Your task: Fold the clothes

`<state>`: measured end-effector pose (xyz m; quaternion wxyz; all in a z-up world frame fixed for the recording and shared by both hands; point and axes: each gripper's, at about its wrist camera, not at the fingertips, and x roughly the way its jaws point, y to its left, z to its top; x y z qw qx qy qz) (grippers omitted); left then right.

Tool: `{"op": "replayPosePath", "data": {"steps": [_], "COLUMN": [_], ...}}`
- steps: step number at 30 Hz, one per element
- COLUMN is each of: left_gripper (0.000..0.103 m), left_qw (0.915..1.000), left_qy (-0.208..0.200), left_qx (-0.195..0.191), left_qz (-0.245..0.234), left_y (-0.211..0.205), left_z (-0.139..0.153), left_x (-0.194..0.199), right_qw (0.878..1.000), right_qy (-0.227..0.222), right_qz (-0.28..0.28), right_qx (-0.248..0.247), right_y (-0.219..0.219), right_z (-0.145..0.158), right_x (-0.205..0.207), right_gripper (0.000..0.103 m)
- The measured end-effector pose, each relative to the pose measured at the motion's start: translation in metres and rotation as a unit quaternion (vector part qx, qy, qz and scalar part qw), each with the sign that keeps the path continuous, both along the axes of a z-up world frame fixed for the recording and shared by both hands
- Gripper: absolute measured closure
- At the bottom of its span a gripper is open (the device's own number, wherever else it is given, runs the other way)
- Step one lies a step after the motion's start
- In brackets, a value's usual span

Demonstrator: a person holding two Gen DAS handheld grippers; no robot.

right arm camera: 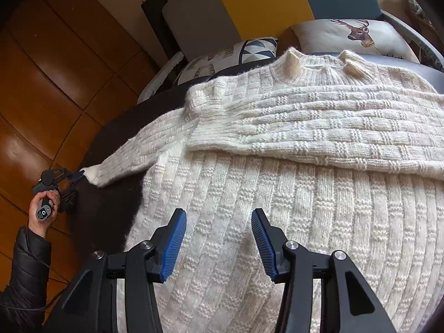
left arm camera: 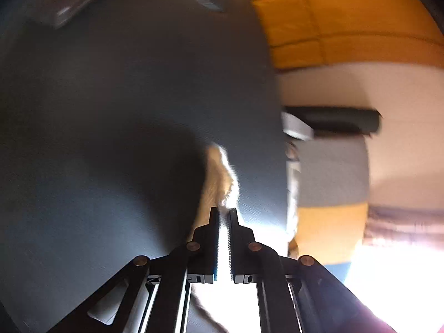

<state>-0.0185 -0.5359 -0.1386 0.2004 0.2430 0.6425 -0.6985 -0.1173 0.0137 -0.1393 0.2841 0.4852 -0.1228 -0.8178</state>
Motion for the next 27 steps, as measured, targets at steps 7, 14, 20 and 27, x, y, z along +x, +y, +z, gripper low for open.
{"op": "replayPosePath", "data": {"steps": [7, 14, 20, 27], "left_gripper": [0.098, 0.098, 0.098, 0.097], "left_qw": [0.9825, 0.9415, 0.9032, 0.8684], "left_qy": [0.062, 0.08, 0.04, -0.018], "left_qx": [-0.085, -0.102, -0.104, -0.079], "left_qz": [-0.154, -0.311, -0.415, -0.489], "left_y": [0.106, 0.245, 0.366, 0.441], "left_z": [0.075, 0.095, 0.066, 0.011], "left_x": [-0.073, -0.154, -0.216, -0.213], "right_qw": [1.0, 0.998, 0.996, 0.983], "right_qy": [0.0, 0.006, -0.001, -0.019], "right_qz": [-0.027, -0.061, -0.086, -0.113], "right_qx": [-0.015, -0.032, -0.036, -0.141], "right_y": [0.024, 0.053, 0.074, 0.098], "right_z": [0.003, 0.004, -0.002, 0.0], "right_x": [0.007, 0.008, 0.001, -0.02], "right_gripper": [0.053, 0.053, 0.053, 0.053]}}
